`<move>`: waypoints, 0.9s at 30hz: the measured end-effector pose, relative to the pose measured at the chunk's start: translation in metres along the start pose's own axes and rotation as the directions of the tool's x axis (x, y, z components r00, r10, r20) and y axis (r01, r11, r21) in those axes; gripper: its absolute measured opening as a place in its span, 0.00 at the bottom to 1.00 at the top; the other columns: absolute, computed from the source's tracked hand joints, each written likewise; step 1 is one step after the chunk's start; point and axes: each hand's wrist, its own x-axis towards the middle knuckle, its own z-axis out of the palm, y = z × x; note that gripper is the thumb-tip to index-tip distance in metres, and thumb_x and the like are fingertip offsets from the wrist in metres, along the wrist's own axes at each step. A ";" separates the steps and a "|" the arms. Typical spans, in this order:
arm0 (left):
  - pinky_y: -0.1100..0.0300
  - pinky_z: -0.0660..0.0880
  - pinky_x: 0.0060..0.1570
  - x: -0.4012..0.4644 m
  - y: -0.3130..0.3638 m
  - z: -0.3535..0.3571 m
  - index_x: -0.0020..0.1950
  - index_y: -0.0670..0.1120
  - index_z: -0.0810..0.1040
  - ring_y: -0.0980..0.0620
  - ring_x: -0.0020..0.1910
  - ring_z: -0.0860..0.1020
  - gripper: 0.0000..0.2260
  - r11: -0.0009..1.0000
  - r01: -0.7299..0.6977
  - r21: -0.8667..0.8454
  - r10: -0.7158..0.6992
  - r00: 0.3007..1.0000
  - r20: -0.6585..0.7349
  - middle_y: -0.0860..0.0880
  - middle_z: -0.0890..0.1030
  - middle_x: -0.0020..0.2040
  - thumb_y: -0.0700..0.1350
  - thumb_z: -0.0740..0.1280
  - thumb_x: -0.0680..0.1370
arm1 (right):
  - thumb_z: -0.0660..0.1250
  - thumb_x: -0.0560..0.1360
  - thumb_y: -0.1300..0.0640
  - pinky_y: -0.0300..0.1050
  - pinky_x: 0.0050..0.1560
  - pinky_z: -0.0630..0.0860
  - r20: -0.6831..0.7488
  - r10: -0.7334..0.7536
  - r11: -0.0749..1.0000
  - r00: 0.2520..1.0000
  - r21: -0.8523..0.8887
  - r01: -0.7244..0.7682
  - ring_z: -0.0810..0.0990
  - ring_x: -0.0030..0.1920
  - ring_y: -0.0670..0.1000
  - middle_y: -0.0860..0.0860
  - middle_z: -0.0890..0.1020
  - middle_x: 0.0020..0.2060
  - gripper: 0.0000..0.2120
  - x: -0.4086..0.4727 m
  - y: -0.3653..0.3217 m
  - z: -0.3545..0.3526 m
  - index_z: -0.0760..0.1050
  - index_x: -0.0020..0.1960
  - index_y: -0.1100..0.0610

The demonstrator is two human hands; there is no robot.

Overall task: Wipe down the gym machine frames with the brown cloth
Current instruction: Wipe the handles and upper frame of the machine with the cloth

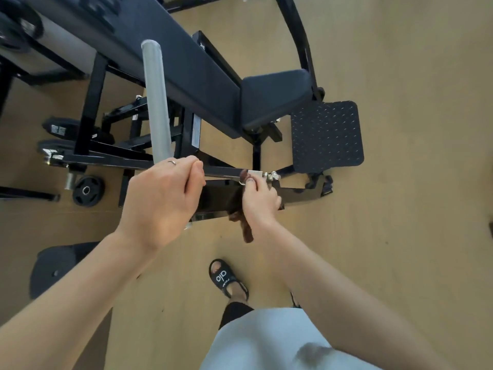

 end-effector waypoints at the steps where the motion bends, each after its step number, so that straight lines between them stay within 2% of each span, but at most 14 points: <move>1: 0.57 0.71 0.31 0.002 0.004 -0.002 0.45 0.44 0.79 0.49 0.32 0.76 0.18 0.997 -0.023 0.076 0.021 0.999 0.033 0.49 0.78 0.34 0.48 0.55 0.86 | 0.52 0.85 0.43 0.65 0.76 0.62 0.036 -0.111 0.994 0.993 0.011 0.110 0.56 0.78 0.59 0.54 0.66 0.75 0.15 -0.015 -0.002 0.006 0.71 0.68 0.39; 2: 0.60 0.66 0.28 0.004 0.008 -0.004 0.45 0.44 0.77 0.48 0.31 0.75 0.14 0.981 -0.066 0.181 0.052 0.995 0.080 0.49 0.76 0.34 0.48 0.58 0.85 | 0.52 0.85 0.42 0.65 0.77 0.61 0.051 -0.186 0.982 0.981 0.033 0.185 0.55 0.79 0.57 0.53 0.66 0.76 0.14 -0.026 -0.002 0.010 0.72 0.66 0.39; 4: 0.60 0.58 0.28 0.011 0.020 -0.002 0.47 0.45 0.73 0.48 0.31 0.75 0.08 0.880 -0.182 0.438 0.071 0.964 0.258 0.48 0.74 0.35 0.47 0.60 0.82 | 0.53 0.85 0.43 0.64 0.77 0.62 0.027 -0.275 0.961 0.961 0.049 0.274 0.58 0.78 0.55 0.50 0.69 0.73 0.14 -0.032 0.003 0.009 0.73 0.66 0.41; 6: 0.57 0.59 0.29 0.016 0.034 0.016 0.51 0.47 0.68 0.49 0.34 0.72 0.05 0.813 -0.212 0.542 -0.061 0.895 0.442 0.48 0.71 0.41 0.48 0.58 0.81 | 0.53 0.85 0.44 0.61 0.75 0.64 -0.009 -0.329 0.944 0.944 0.013 0.329 0.64 0.75 0.53 0.47 0.74 0.67 0.15 -0.022 0.011 0.001 0.74 0.64 0.44; 8: 0.56 0.63 0.34 0.021 0.047 0.048 0.57 0.47 0.70 0.49 0.39 0.71 0.07 0.806 -0.183 0.564 -0.165 0.845 0.509 0.47 0.69 0.44 0.49 0.62 0.82 | 0.52 0.85 0.46 0.59 0.73 0.66 -0.030 -0.300 0.954 0.953 -0.014 0.300 0.68 0.70 0.51 0.46 0.77 0.62 0.15 -0.002 0.021 -0.007 0.76 0.62 0.47; 10: 0.53 0.66 0.42 0.026 0.058 0.081 0.61 0.46 0.72 0.47 0.46 0.77 0.11 0.807 -0.143 0.574 -0.248 0.799 0.548 0.47 0.75 0.48 0.48 0.66 0.81 | 0.51 0.85 0.48 0.60 0.73 0.66 -0.042 -0.223 0.974 0.974 -0.049 0.221 0.68 0.70 0.53 0.48 0.77 0.63 0.17 0.022 0.031 -0.014 0.77 0.63 0.49; 13: 0.53 0.67 0.47 0.032 0.063 0.122 0.62 0.45 0.72 0.46 0.55 0.78 0.11 0.791 -0.163 0.590 -0.275 0.766 0.581 0.45 0.79 0.57 0.47 0.64 0.82 | 0.50 0.86 0.50 0.61 0.76 0.59 -0.071 -0.138 0.986 0.988 -0.107 0.130 0.67 0.72 0.57 0.53 0.77 0.66 0.18 0.057 0.045 -0.022 0.76 0.63 0.53; 19: 0.52 0.71 0.52 0.039 0.059 0.177 0.63 0.43 0.70 0.44 0.56 0.76 0.11 0.800 -0.221 0.558 -0.230 0.746 0.625 0.42 0.76 0.59 0.46 0.62 0.83 | 0.52 0.86 0.53 0.60 0.70 0.68 -0.191 -0.070 0.993 0.979 -0.108 0.050 0.75 0.63 0.59 0.56 0.81 0.57 0.19 0.109 0.072 -0.029 0.78 0.61 0.60; 24: 0.52 0.72 0.55 0.040 0.066 0.218 0.64 0.42 0.71 0.44 0.56 0.76 0.10 0.781 -0.295 0.550 -0.177 0.741 0.648 0.41 0.76 0.58 0.43 0.58 0.84 | 0.52 0.86 0.53 0.60 0.69 0.69 -0.183 -0.052 0.992 0.982 -0.121 0.030 0.75 0.63 0.60 0.58 0.81 0.57 0.19 0.146 0.095 -0.038 0.77 0.61 0.62; 27: 0.54 0.71 0.52 0.043 0.071 0.245 0.63 0.41 0.74 0.45 0.54 0.76 0.10 0.766 -0.299 0.568 -0.171 0.757 0.630 0.42 0.77 0.55 0.44 0.61 0.83 | 0.52 0.86 0.50 0.59 0.69 0.70 -0.183 -0.039 0.994 0.982 -0.110 0.019 0.75 0.63 0.59 0.57 0.80 0.59 0.20 0.172 0.113 -0.043 0.77 0.64 0.60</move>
